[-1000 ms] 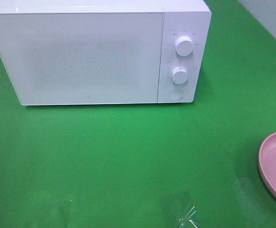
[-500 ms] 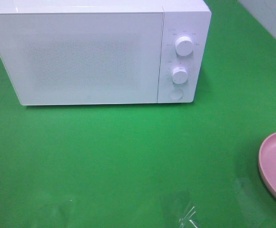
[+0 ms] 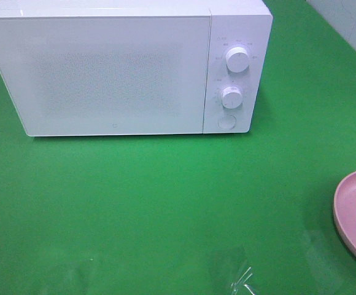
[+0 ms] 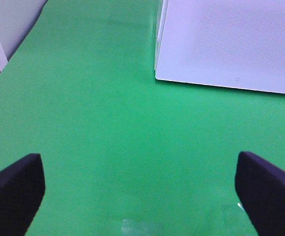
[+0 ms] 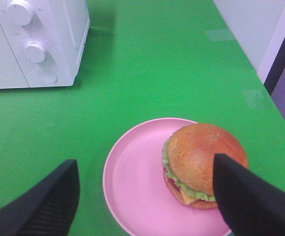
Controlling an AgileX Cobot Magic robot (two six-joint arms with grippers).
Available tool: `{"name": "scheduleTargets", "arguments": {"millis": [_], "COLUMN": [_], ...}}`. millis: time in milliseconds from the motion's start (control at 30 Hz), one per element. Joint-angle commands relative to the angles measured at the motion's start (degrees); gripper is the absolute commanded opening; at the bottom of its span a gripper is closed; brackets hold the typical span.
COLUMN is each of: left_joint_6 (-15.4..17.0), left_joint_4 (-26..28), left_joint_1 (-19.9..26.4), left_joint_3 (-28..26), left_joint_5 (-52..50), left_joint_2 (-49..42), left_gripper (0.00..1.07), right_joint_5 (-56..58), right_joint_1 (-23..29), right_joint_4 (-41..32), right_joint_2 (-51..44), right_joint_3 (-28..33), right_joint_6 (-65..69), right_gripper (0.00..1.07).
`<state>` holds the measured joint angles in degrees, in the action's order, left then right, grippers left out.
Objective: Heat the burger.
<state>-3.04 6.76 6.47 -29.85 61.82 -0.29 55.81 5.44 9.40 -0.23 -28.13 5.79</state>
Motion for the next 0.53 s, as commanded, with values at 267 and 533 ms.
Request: {"name": "scheduleTargets", "arguments": {"millis": [267, 533], "left_joint_6": [0.34, 0.34], "left_joint_4": [-0.17, -0.17], "left_joint_1": [-0.11, -0.11], "left_joint_3": [0.17, 0.17], "left_joint_5": [-0.57, -0.57], "left_joint_2": [-1.38, -1.32], "left_gripper": [0.98, 0.98], "right_joint_5": [-0.74, -0.74], "right_joint_1": [-0.17, -0.17], "right_joint_4": [-0.11, -0.11], "right_joint_2": [-1.49, -1.49], "right_joint_3": [0.06, 0.06], "right_joint_6": [-0.74, -0.74], "right_gripper": [0.75, 0.75]}}
